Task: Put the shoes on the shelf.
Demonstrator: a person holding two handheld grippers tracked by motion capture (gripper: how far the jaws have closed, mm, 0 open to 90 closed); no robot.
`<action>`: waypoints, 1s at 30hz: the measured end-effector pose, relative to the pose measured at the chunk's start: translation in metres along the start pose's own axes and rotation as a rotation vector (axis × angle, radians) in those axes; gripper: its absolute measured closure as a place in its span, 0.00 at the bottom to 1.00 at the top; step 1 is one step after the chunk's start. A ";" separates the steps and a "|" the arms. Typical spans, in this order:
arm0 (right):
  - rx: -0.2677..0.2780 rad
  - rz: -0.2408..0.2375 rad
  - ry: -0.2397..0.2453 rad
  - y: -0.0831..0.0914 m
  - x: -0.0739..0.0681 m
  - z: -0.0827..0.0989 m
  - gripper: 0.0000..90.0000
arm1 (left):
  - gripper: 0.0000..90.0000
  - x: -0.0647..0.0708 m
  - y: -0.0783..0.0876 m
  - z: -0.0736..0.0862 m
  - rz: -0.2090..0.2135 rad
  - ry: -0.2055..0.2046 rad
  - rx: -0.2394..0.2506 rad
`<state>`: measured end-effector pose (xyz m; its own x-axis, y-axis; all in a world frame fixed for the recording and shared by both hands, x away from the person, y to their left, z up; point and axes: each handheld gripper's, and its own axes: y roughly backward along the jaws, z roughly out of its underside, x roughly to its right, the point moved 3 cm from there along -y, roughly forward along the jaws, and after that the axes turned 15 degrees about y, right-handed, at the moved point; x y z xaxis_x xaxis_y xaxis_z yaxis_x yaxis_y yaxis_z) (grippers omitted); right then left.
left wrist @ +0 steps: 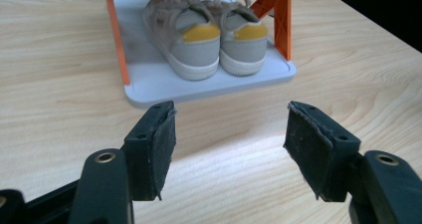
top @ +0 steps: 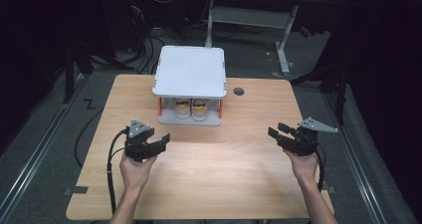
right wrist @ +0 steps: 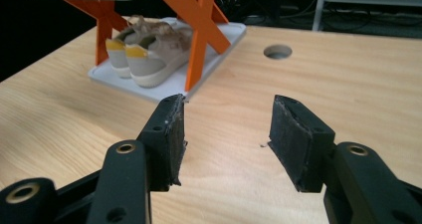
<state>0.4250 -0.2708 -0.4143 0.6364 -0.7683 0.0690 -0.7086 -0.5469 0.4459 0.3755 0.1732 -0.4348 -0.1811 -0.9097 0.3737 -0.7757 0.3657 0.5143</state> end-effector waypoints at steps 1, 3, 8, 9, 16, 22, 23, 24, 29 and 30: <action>-0.004 0.003 -0.007 0.000 0.000 0.005 0.52 | 0.41 -0.001 0.001 0.002 -0.003 0.000 -0.001; -0.007 0.011 -0.019 0.000 0.000 0.014 0.51 | 0.40 -0.004 0.001 0.007 -0.003 0.006 -0.006; -0.038 0.040 -0.017 -0.001 -0.001 0.032 0.51 | 0.40 -0.010 -0.001 0.020 -0.013 0.013 -0.024; -0.045 0.041 -0.021 -0.001 -0.001 0.035 0.52 | 0.40 -0.011 -0.002 0.022 -0.016 0.010 -0.029; -0.105 0.050 -0.029 -0.005 -0.001 0.057 0.51 | 0.39 -0.019 -0.009 0.038 -0.061 -0.004 -0.056; -0.187 0.077 -0.019 -0.016 0.000 0.077 0.50 | 0.38 -0.024 -0.022 0.050 -0.105 -0.026 -0.096; -0.203 0.083 -0.015 -0.017 0.001 0.080 0.49 | 0.38 -0.024 -0.023 0.051 -0.107 -0.024 -0.096; -0.214 0.085 -0.011 -0.018 0.001 0.082 0.49 | 0.38 -0.026 -0.025 0.053 -0.114 -0.029 -0.104; -0.252 0.122 0.013 -0.024 0.003 0.091 0.48 | 0.37 -0.032 -0.034 0.059 -0.161 -0.043 -0.123; -0.260 0.129 0.019 -0.025 0.004 0.092 0.47 | 0.37 -0.032 -0.036 0.060 -0.171 -0.039 -0.120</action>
<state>0.4170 -0.2906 -0.5075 0.5538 -0.8180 0.1557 -0.6837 -0.3399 0.6458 0.3726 0.1778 -0.5117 -0.0781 -0.9667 0.2437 -0.7201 0.2238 0.6568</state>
